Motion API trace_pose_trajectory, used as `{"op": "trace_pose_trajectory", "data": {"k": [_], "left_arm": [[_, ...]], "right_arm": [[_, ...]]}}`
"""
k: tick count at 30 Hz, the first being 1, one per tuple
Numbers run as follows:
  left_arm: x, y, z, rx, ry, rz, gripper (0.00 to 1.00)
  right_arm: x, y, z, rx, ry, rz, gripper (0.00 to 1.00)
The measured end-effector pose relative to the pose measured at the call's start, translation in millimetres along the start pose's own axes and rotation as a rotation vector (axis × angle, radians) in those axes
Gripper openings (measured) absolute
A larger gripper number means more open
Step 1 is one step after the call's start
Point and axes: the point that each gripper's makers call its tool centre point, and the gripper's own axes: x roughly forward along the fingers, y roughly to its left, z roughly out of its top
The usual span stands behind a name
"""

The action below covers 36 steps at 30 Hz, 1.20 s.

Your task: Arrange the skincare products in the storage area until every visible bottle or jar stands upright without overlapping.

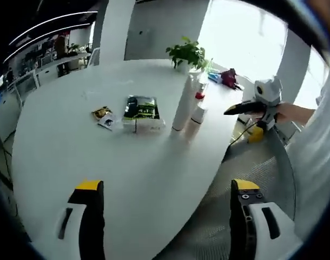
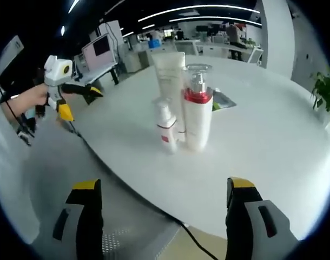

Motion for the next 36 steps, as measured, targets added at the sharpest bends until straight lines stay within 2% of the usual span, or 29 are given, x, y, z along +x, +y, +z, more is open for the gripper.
{"op": "trace_pose_trajectory", "data": {"k": [3, 7, 12, 13, 17, 24, 26, 28, 32, 36], "left_arm": [[10, -1.7, 17.4, 0.009, -0.008, -0.021, 0.86], [26, 4.1, 31.4, 0.044, -0.004, -0.041, 0.80], [41, 13.2, 40.1, 0.108, 0.055, -0.058, 0.73], [45, 20.3, 42.6, 0.106, 0.058, -0.067, 0.72], [55, 25.1, 47.5, 0.112, 0.066, -0.098, 0.69], [75, 46.2, 59.0, 0.179, 0.103, -0.105, 0.67], [79, 47.9, 62.6, 0.205, 0.114, -0.110, 0.66], [90, 55.9, 71.1, 0.283, 0.096, -0.112, 0.67], [102, 63.2, 82.3, 0.365, 0.095, -0.124, 0.66], [114, 68.8, 84.4, 0.419, 0.143, -0.130, 0.62]], "right_arm": [[0, -4, -4.3, 0.024, -0.001, -0.004, 0.94], [1, -6, -8.6, 0.043, 0.005, -0.003, 0.94], [2, -10, -11.6, 0.076, -0.002, -0.011, 0.93], [3, -12, -12.8, 0.084, -0.001, -0.013, 0.93], [5, -15, -13.5, 0.105, -0.002, -0.017, 0.93], [15, -20, -20.1, 0.132, 0.010, -0.011, 0.92], [15, -18, -20.7, 0.138, 0.013, -0.013, 0.92], [15, -18, -20.3, 0.141, 0.010, -0.016, 0.92], [15, -21, -22.9, 0.159, 0.010, -0.019, 0.92], [16, -23, -25.7, 0.175, 0.017, -0.023, 0.91]]}}
